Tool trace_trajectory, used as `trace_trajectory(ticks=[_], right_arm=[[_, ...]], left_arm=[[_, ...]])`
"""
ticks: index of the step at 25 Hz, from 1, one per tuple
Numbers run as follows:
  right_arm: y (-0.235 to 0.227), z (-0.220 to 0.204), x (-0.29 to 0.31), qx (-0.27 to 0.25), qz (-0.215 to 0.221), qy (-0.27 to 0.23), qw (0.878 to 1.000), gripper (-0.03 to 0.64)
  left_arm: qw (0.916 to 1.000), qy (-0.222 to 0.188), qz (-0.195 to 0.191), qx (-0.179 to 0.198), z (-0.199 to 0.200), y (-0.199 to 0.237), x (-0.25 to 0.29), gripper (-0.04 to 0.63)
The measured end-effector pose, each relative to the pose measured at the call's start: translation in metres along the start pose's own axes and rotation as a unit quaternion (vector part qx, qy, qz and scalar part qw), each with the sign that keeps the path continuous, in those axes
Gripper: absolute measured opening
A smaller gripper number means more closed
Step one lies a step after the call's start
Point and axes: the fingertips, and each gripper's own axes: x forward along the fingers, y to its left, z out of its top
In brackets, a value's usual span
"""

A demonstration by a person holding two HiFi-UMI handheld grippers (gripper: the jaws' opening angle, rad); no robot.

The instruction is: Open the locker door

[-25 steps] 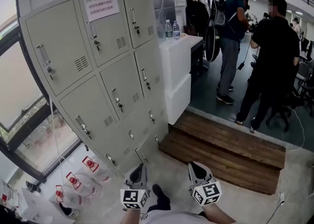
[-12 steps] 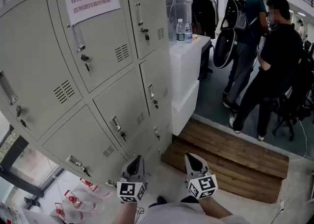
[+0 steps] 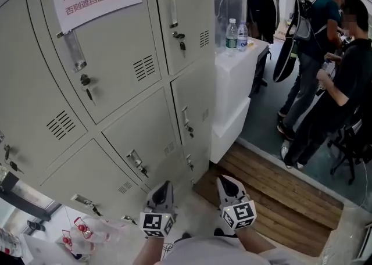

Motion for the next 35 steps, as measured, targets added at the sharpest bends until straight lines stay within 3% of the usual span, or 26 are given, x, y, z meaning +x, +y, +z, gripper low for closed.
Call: trace_trajectory(ticks=[4,6,8,16,23,35], right_arm=[[-0.008,-0.004,0.022,0.001,0.017,0.009,1.000,0.019],[-0.009,-0.005,0.031,0.000,0.033,0.009,0.999,0.124],[-0.013,-0.005,0.041,0.002,0.043,0.010,0.999,0.150],[-0.019,0.009,0.099,-0.008,0.085,0.000,0.996,0.150],[-0.017,0.017,0.169,-0.028,0.127,-0.003,0.992,0.150],[-0.021,0.019,0.280,-0.062,0.150,0.011,0.987,0.150]], left_arm=[[0.9997,0.006,0.023,-0.003,-0.004,0.010,0.010,0.002],[0.9994,0.009,0.033,-0.005,-0.007,0.014,0.015,0.003],[0.9991,0.011,0.040,-0.006,-0.008,0.016,0.018,0.002],[0.9973,0.017,0.071,-0.004,-0.010,0.030,0.020,0.002],[0.9923,0.022,0.121,-0.009,-0.012,0.054,0.007,0.003],[0.9745,0.031,0.222,-0.014,-0.019,0.095,-0.035,0.002]])
